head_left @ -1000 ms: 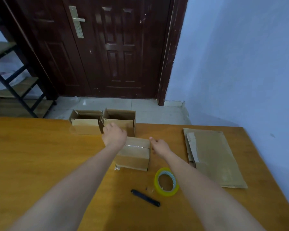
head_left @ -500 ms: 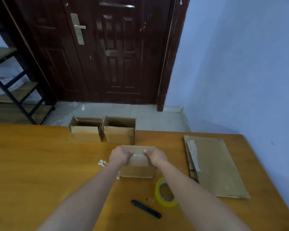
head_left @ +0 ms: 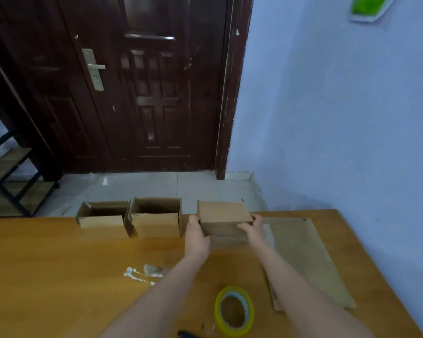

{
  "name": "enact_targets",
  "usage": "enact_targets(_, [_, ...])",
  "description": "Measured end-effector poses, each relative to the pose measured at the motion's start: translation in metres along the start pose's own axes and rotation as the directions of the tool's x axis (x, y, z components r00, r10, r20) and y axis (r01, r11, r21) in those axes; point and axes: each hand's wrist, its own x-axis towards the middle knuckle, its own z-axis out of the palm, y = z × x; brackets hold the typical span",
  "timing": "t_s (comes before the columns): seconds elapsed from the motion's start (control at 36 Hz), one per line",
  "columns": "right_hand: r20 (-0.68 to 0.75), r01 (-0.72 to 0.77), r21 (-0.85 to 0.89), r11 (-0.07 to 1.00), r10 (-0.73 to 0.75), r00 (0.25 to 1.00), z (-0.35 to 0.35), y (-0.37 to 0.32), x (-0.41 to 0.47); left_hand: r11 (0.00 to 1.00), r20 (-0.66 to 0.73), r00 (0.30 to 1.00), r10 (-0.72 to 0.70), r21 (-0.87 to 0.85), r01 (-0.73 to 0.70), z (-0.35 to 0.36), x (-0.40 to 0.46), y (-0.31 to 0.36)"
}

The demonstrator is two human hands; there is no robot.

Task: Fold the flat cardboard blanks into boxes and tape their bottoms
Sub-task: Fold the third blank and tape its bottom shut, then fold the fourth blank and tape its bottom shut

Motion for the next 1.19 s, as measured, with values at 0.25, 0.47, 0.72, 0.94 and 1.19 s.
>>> enact_targets(0.25, [-0.102, 0.032, 0.178, 0.984, -0.014, 0.995, 0.000, 0.000, 0.017, 0.995, 0.031, 1.000, -0.003, -0.098, 0.006, 0.007, 0.024, -0.009])
enact_targets(0.47, [-0.104, 0.061, 0.103, 0.993, -0.050, 0.993, 0.009, 0.011, 0.042, 0.990, 0.162, 0.986, -0.045, -0.126, 0.066, 0.010, 0.042, -0.013])
enact_targets(0.72, [0.068, -0.023, -0.047, 0.999, 0.027, 0.997, 0.031, 0.046, 0.080, 0.925, 0.289, 0.934, -0.210, -0.252, 0.285, 0.027, 0.057, -0.040])
enact_targets(0.94, [0.192, -0.079, -0.014, 0.997, 0.080, 0.978, 0.053, 0.054, 0.085, 0.874, 0.287, 0.915, -0.283, -0.315, 0.369, 0.037, 0.073, -0.067])
enact_targets(1.19, [0.219, -0.052, -0.011, 0.999, 0.053, 0.974, 0.043, 0.050, 0.078, 0.873, 0.225, 0.903, -0.367, -0.252, 0.418, 0.044, 0.065, -0.074])
